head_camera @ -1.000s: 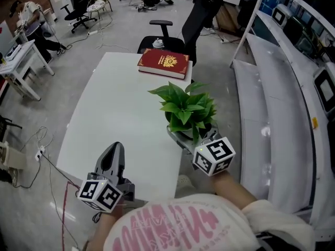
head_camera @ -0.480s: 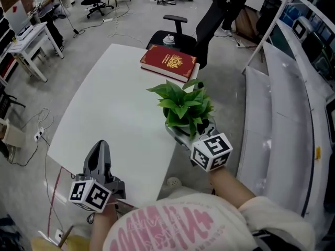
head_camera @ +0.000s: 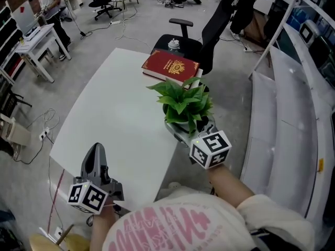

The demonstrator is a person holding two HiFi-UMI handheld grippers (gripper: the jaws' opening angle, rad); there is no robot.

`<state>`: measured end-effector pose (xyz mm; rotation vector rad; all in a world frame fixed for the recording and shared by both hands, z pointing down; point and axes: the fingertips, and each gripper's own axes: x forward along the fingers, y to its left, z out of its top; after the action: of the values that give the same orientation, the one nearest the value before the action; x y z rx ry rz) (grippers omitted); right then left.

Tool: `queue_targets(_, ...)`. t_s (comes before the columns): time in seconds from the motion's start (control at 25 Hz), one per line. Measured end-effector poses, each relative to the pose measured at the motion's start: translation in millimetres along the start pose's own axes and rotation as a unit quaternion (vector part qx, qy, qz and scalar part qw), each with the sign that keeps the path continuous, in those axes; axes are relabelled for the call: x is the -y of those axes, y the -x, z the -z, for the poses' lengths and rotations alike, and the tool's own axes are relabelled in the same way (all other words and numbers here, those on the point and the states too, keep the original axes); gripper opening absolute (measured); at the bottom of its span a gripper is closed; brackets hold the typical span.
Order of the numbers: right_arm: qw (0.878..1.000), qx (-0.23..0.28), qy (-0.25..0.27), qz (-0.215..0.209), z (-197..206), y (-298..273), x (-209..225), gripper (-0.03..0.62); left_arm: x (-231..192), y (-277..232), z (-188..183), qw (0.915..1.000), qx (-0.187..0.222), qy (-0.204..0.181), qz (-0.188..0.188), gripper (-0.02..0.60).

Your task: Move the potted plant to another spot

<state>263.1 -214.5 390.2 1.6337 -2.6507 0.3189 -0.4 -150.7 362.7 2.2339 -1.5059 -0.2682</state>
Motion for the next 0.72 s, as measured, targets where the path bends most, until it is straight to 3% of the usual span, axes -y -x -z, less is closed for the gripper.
queue_targets(0.72, 1.000, -0.001, -0.008, -0.018, 1, -20, 34, 0.488, 16, -16, 6, 0.9997, 0.007, -0.015, -0.019, 0.003)
